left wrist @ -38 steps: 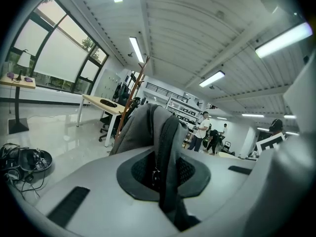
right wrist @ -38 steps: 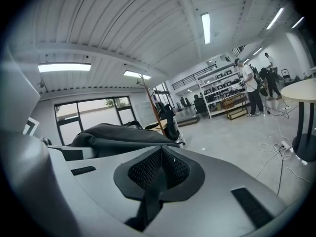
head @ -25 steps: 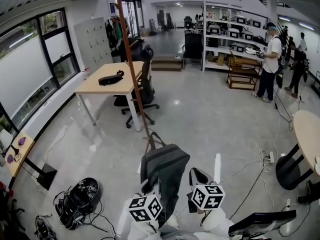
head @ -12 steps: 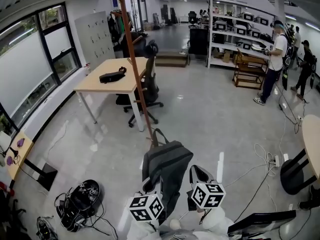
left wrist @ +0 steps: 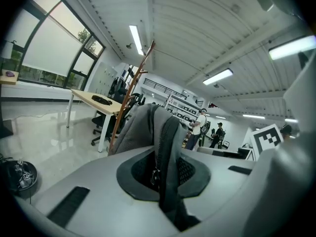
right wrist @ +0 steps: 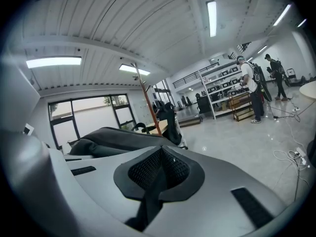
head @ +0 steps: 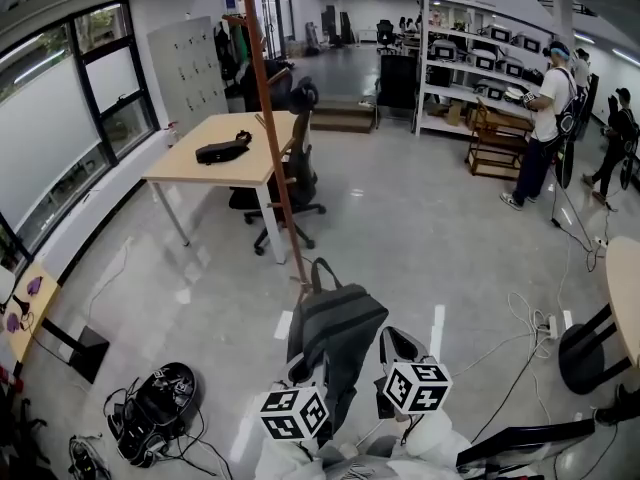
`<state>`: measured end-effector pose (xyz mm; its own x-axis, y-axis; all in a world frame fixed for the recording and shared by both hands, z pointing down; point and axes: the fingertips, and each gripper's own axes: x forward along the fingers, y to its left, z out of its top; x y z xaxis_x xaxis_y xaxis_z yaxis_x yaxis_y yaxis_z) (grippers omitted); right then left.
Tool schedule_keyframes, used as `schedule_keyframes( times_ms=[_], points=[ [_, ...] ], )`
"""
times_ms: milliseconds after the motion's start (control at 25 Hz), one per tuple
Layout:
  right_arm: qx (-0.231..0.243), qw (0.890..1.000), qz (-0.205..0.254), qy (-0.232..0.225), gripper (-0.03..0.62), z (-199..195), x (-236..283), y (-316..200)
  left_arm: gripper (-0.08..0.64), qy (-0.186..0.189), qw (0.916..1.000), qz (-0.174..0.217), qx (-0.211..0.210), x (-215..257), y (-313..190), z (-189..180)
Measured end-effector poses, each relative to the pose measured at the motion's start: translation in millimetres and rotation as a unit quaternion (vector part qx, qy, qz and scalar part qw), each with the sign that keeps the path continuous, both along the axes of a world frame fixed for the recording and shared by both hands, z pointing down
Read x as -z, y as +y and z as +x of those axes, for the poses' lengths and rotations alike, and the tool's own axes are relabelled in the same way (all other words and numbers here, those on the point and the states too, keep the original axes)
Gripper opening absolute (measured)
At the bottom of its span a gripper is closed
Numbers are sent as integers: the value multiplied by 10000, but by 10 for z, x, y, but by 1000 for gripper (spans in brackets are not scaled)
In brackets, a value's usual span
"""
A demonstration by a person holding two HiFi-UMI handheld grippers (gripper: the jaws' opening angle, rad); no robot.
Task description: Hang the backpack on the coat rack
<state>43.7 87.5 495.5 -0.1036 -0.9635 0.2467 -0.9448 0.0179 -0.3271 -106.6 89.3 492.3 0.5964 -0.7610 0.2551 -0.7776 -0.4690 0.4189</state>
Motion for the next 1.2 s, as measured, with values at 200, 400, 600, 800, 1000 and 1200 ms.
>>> schedule_keyframes(
  times_ms=[200, 400, 600, 800, 1000, 1200],
  points=[
    [-53, 10000, 44, 33, 12, 17, 39, -124, 23, 79, 10000, 37, 15, 15, -152, 2],
    [-87, 9999, 85, -11, 12, 36, 65, -231, 23, 134, 9999, 79, 11, 72, -265, 14],
    [-90, 9998, 137, -90, 12, 18, 41, -366, 23, 89, 9999, 143, 8, 70, -379, -10],
    [-14, 9998, 153, -143, 12, 19, -70, -546, 23, 17, 9998, 185, 116, -14, -529, -29],
    [123, 9996, 153, -183, 14, -2, -115, -803, 23, -37, 9996, 155, 249, -66, -725, -43],
    [226, 9995, 120, -191, 14, 51, -142, -1109, 23, -81, 9993, 144, 322, -80, -988, 22]
  ],
)
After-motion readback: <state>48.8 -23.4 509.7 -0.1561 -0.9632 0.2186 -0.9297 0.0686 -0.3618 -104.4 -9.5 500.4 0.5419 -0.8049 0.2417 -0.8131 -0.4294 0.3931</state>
